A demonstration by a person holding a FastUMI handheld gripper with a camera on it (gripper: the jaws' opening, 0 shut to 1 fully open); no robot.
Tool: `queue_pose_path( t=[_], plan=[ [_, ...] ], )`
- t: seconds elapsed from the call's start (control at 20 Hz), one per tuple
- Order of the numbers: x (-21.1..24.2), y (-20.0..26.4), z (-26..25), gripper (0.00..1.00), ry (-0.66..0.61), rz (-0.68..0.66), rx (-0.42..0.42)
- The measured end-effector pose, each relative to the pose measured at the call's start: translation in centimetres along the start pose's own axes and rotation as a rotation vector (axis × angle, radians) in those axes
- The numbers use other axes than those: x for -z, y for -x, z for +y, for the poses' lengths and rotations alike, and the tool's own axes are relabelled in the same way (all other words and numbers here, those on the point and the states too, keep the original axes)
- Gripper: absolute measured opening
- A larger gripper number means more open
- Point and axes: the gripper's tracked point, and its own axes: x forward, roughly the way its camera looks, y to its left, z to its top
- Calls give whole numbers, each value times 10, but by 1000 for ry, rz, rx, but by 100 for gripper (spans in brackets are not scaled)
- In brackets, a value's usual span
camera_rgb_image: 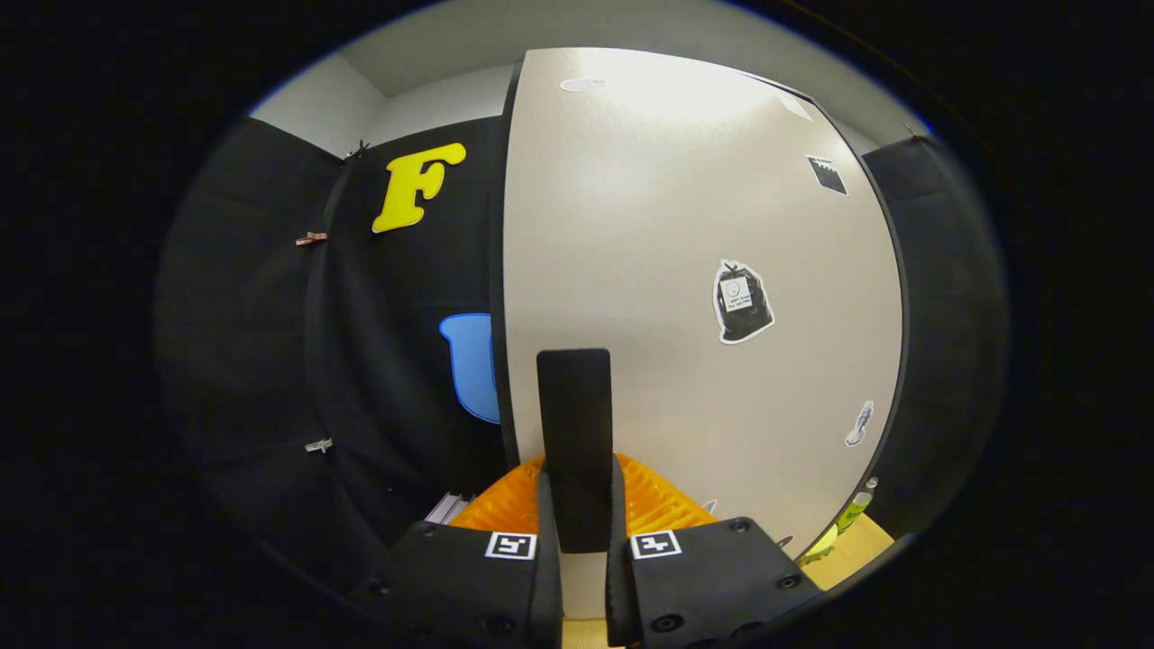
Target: Open the shoe cabinet door, grab the shoes and put them into the shoe cabinet, then close the shoe cabinet door.
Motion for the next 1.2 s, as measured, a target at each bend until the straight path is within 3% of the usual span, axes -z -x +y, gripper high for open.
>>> queue_pose_path(
  t=[0.4,0.95,1.2],
  plan=[
    [-6,42,-3,23,-14,15,-73],
    [-13,108,-39,23,27,29,-242],
    [-18,137,-73,23,18,18,-273]
  ],
)
